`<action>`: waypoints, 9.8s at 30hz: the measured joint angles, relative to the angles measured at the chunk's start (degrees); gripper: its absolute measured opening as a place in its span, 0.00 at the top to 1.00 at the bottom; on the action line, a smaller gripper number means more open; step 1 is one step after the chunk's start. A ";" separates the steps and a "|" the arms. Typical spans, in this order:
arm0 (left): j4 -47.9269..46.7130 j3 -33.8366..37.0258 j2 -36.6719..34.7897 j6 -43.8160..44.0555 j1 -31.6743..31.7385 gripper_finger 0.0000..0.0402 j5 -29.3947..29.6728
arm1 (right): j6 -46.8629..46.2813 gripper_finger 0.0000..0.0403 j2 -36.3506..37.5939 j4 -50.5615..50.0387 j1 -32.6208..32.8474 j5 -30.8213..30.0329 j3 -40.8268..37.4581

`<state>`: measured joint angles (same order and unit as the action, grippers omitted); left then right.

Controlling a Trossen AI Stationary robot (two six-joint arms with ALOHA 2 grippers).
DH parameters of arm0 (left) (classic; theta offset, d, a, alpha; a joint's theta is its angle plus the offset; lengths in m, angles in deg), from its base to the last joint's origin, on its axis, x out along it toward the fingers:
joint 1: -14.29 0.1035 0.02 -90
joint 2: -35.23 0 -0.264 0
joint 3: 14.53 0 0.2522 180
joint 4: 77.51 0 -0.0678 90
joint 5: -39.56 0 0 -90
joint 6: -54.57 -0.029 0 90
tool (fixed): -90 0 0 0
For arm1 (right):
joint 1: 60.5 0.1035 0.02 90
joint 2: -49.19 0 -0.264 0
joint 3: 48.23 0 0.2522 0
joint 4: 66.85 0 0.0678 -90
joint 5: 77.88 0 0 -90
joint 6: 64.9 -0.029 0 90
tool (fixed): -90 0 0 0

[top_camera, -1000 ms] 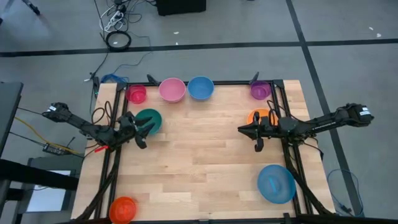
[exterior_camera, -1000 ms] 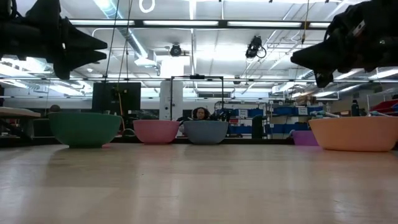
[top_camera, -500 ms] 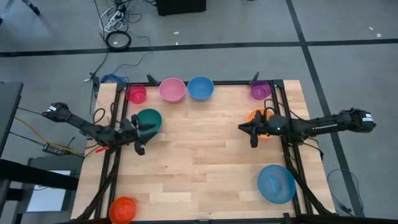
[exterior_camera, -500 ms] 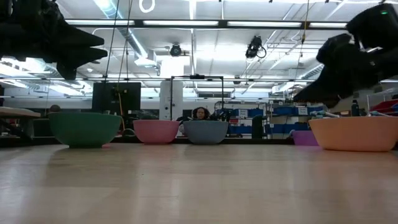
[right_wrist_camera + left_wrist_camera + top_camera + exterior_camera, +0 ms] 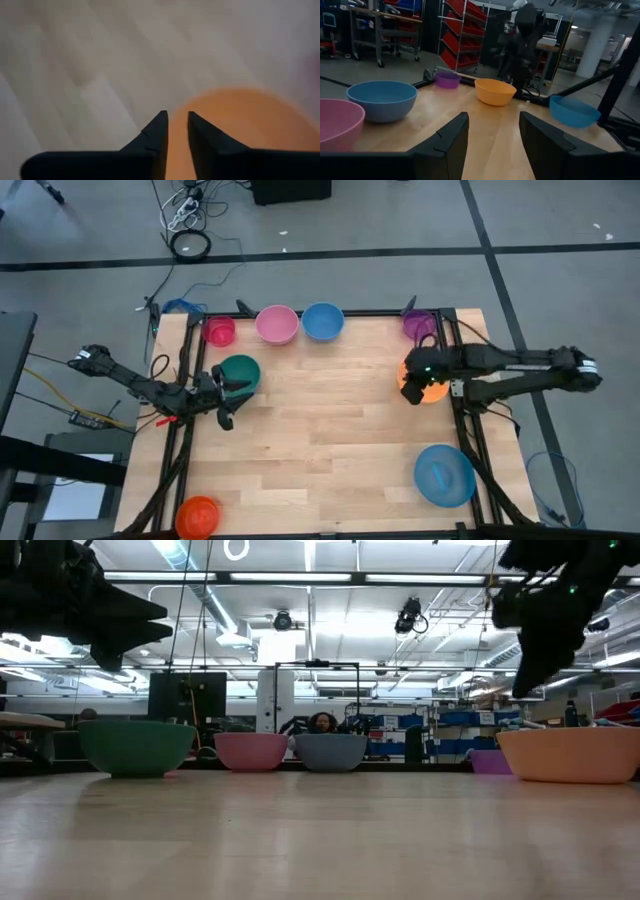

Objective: Nest bowls inside each other
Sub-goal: Move the yellow bowl to the center of the table, then stack the light blue bowl on top of the yellow bowl, then stack the green bowl on top of the light blue bowl

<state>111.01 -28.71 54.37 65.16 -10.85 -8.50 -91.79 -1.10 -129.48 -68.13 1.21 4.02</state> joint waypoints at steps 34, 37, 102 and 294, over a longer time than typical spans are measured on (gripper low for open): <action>-1.46 -0.01 0.00 0.40 0.00 0.54 0.08 | -11.31 0.68 -12.46 -1.18 5.58 6.66 0.04; -0.98 -0.01 0.00 0.55 0.02 0.54 0.07 | -10.32 0.70 -13.93 3.68 6.37 7.90 0.04; -3.85 -0.01 -0.01 5.05 0.00 0.54 -5.90 | -47.08 0.63 -25.85 -9.84 43.62 15.98 17.82; -60.47 -44.38 59.58 19.73 26.22 0.99 -26.35 | 23.36 0.71 -11.91 -22.77 8.03 -25.86 56.68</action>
<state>50.54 -73.09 113.95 84.89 15.36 -34.85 -68.43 -13.02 -152.25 -60.10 -24.64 60.70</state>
